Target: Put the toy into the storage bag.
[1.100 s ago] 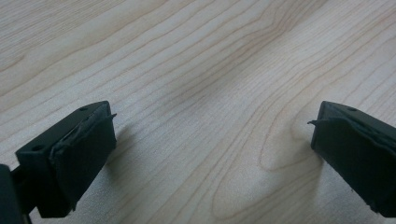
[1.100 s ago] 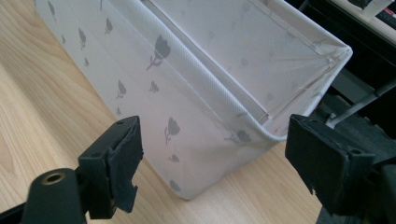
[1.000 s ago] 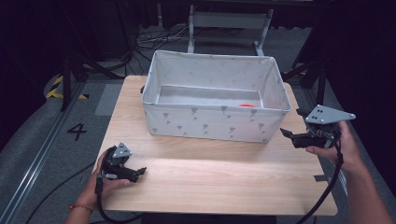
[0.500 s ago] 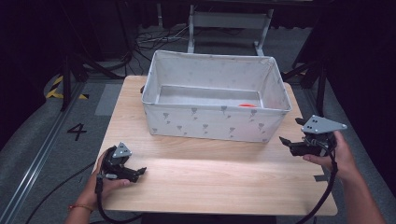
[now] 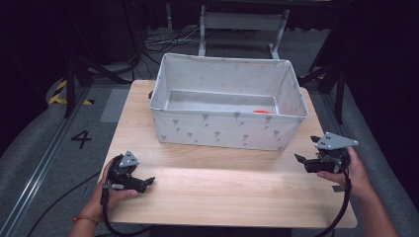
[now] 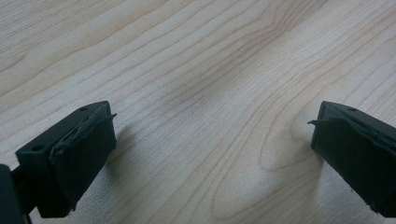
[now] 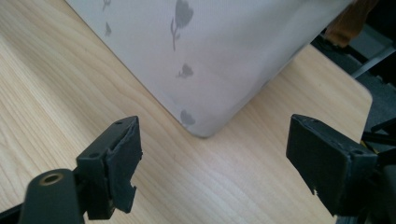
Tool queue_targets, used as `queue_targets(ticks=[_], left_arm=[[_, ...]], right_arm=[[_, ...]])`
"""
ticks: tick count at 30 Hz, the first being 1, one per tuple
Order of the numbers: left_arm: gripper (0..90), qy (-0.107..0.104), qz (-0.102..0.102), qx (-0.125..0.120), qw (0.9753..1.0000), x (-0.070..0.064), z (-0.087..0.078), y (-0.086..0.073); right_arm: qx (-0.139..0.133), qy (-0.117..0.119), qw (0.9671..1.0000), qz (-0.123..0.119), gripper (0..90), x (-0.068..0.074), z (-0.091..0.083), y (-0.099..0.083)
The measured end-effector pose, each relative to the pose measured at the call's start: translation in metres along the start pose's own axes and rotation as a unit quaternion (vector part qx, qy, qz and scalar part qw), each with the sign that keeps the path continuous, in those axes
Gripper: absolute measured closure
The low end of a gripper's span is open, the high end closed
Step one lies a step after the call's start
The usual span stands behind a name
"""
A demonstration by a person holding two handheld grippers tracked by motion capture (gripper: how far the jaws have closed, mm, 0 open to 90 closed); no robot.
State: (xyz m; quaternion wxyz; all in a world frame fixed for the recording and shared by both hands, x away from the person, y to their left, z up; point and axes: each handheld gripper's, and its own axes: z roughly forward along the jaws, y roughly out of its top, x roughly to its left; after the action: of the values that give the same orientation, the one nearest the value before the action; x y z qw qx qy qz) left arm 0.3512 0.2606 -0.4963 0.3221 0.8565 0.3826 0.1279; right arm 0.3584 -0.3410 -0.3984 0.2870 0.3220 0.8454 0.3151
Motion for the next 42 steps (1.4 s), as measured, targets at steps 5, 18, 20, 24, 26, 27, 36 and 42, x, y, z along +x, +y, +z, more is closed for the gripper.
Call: queue_targets(ticks=[5, 18, 20, 24, 26, 27, 36, 42], left_arm=[[0.2, 0.0, 0.0, 0.0, 1.0, 0.0, 0.0, 0.0], [0.3, 0.0, 0.0, 0.0, 1.0, 0.0, 0.0, 0.0], [0.3, 0.0, 0.0, 0.0, 1.0, 0.0, 0.0, 0.0], [0.3, 0.0, 0.0, 0.0, 1.0, 0.0, 0.0, 0.0], [0.3, 0.0, 0.0, 0.0, 1.0, 0.0, 0.0, 0.0], [0.3, 0.0, 0.0, 0.0, 1.0, 0.0, 0.0, 0.0], [0.3, 0.0, 0.0, 0.0, 1.0, 0.0, 0.0, 0.0], [0.2, 0.0, 0.0, 0.0, 1.0, 0.0, 0.0, 0.0]], right_arm=[[0.012, 0.009, 0.9997, 0.018, 19.0, 0.002, 0.011, -0.018], [0.03, 0.03, 0.9969, 0.066, 19.4, 0.006, 0.03, -0.064], [0.034, 0.034, 0.9963, 0.071, 19.4, 0.007, 0.032, -0.07], [0.036, 0.043, 0.9944, 0.089, 19.4, 0.009, 0.032, -0.086], [0.036, 0.044, 0.9943, 0.09, 19.4, 0.009, 0.032, -0.09], [0.036, 0.044, 0.994, 0.093, 19.4, 0.009, 0.032, -0.094], [0.018, 0.055, 0.9874, 0.147, 18.9, 0.005, 0.03, -0.115], [0.021, 0.054, 0.986, 0.157, 17.7, 0.004, 0.029, -0.116]])
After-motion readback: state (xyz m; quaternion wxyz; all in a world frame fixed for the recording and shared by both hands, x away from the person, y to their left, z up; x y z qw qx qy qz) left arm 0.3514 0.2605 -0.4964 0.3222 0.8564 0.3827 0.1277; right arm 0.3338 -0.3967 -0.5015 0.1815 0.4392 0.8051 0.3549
